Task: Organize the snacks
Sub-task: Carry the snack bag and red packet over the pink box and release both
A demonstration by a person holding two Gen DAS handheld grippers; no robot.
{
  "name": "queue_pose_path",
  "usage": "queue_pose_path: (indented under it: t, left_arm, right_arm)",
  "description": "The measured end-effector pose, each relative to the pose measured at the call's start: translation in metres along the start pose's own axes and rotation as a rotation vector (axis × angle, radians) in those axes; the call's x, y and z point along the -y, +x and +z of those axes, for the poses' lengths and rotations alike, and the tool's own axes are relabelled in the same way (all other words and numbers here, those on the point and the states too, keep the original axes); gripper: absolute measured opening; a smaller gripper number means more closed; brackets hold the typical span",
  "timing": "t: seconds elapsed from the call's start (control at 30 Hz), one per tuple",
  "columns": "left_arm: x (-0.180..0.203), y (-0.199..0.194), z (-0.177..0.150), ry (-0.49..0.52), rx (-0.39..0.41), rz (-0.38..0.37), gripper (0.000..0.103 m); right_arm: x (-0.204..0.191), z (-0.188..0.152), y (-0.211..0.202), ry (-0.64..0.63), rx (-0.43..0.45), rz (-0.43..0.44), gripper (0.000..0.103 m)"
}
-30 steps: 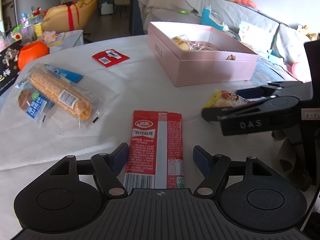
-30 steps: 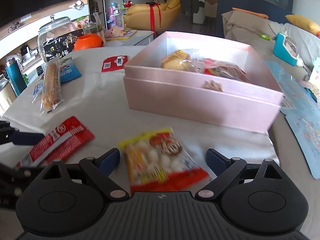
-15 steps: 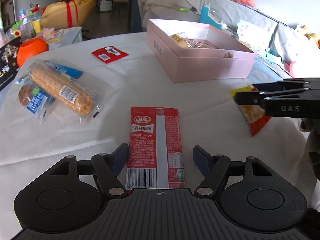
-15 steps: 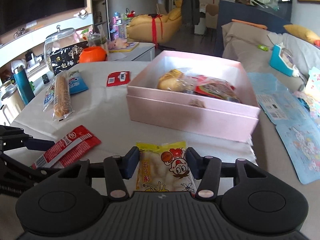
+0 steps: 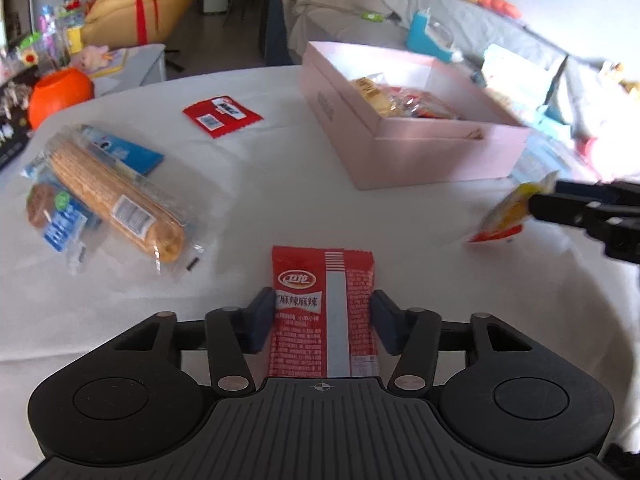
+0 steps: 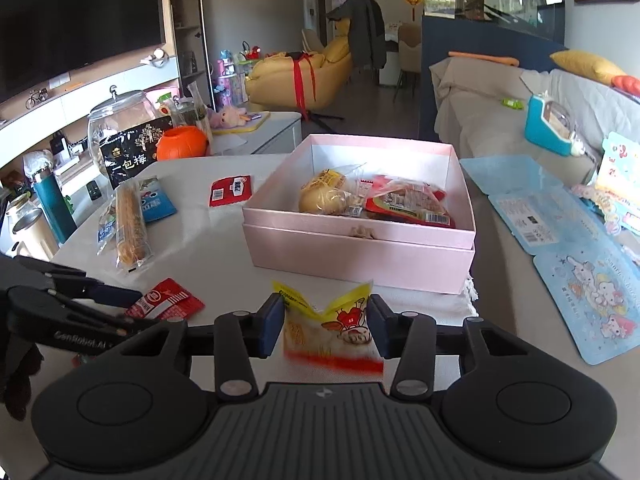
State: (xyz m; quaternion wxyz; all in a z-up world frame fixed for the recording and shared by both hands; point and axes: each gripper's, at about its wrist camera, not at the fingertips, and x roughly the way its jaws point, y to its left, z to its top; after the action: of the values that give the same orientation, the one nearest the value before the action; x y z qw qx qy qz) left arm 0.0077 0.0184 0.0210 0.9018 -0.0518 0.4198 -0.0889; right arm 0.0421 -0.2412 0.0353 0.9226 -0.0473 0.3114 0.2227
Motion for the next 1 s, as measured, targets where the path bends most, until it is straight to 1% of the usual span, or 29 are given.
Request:
queue_pose_path:
  t: [0.03,0.07,0.17,0.27,0.33,0.37,0.4,0.47,0.5,0.6,0.7,0.77,0.8,0.83,0.87,0.9,1.0]
  left_arm:
    - [0.000,-0.003,-0.002,-0.012,0.013,-0.024,0.054]
    - [0.000,-0.006,-0.002,-0.014,0.024,-0.029,0.054]
    - [0.007,-0.012,-0.001,0.011,0.058,-0.018,0.054]
    - [0.010,-0.013,-0.001,0.022,0.055,-0.007,0.054]
    - [0.010,-0.010,-0.003,0.019,0.045,0.002,0.054]
    - [0.010,-0.008,-0.004,0.016,0.038,0.006,0.054]
    - [0.009,-0.006,-0.005,0.015,0.031,0.010,0.054]
    - [0.010,-0.001,-0.008,0.014,0.015,0.012,0.054]
    - [0.011,0.000,-0.009,0.018,0.019,0.017,0.055]
    - [0.012,-0.001,-0.010,0.027,0.023,0.023,0.055]
    - [0.012,-0.001,-0.011,0.031,0.028,0.024,0.056]
    - [0.014,-0.002,-0.013,0.040,0.031,0.028,0.056]
    - [0.014,-0.002,-0.014,0.047,0.034,0.030,0.057]
    - [0.016,-0.002,-0.015,0.062,0.037,0.032,0.060]
    - [0.018,-0.002,-0.017,0.084,0.037,0.035,0.061]
    - [0.021,-0.003,-0.019,0.108,0.036,0.038,0.062]
    - [0.026,-0.006,-0.023,0.152,0.035,0.042,0.061]
  right_arm:
    - [0.000,-0.001,-0.001,-0.001,0.001,-0.002,0.040]
    - [0.001,-0.002,-0.001,-0.002,-0.001,-0.002,0.031]
    - [0.005,-0.003,-0.002,0.009,-0.006,-0.008,0.031]
    - [0.007,-0.007,0.002,0.006,-0.022,-0.016,0.031]
    - [0.006,-0.012,0.007,0.003,-0.037,-0.011,0.042]
    - [0.005,-0.015,0.010,0.002,-0.043,-0.010,0.051]
    - [0.003,-0.018,0.013,0.002,-0.048,-0.011,0.058]
    - [0.002,-0.022,0.021,0.013,-0.066,-0.012,0.063]
    - [0.002,-0.022,0.026,0.025,-0.073,-0.013,0.066]
    - [0.006,-0.017,0.043,0.072,-0.074,-0.062,0.072]
    - [0.011,-0.008,0.061,0.118,-0.086,-0.087,0.077]
    - [0.011,-0.004,0.075,0.127,-0.115,-0.087,0.077]
    - [0.009,-0.002,0.081,0.122,-0.133,-0.096,0.078]
    - [0.005,-0.002,0.083,0.105,-0.130,-0.115,0.077]
    - [0.001,-0.001,0.083,0.081,-0.124,-0.121,0.064]
    - [-0.003,-0.001,0.080,0.055,-0.123,-0.111,0.056]
    - [-0.008,0.000,0.064,0.025,-0.096,-0.059,0.054]
